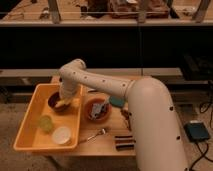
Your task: Place banana in table surface
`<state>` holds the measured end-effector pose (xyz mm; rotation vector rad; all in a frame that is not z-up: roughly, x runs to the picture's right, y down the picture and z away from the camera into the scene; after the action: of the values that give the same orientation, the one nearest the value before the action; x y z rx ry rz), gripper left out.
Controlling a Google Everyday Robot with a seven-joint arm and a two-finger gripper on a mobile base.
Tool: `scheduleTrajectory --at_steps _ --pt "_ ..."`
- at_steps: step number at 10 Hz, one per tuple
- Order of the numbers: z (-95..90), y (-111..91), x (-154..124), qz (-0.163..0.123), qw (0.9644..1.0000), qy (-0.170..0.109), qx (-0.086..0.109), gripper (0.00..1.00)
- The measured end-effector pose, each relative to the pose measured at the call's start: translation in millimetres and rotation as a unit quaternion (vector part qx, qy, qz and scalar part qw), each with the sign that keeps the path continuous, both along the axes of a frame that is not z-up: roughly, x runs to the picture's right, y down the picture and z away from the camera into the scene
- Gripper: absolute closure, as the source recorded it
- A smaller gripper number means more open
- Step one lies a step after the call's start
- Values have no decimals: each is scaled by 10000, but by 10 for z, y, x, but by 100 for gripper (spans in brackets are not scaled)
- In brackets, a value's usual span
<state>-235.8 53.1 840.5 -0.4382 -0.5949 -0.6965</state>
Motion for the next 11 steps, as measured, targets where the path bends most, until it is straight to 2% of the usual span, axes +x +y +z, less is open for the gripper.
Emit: scheduleTrajectory --at_steps 2,4,7,9,11 --pt "-32 -39 26 -36 10000 22 71 90" --pt "-22 -6 12 -89 10000 20 26 93" --pt "25 38 15 -103 9998 -113 -156 93" --pt "-55 -93 137 179 9995 -210 -125 93" --pt "-219 -316 363 524 9981 -326 -75 93"
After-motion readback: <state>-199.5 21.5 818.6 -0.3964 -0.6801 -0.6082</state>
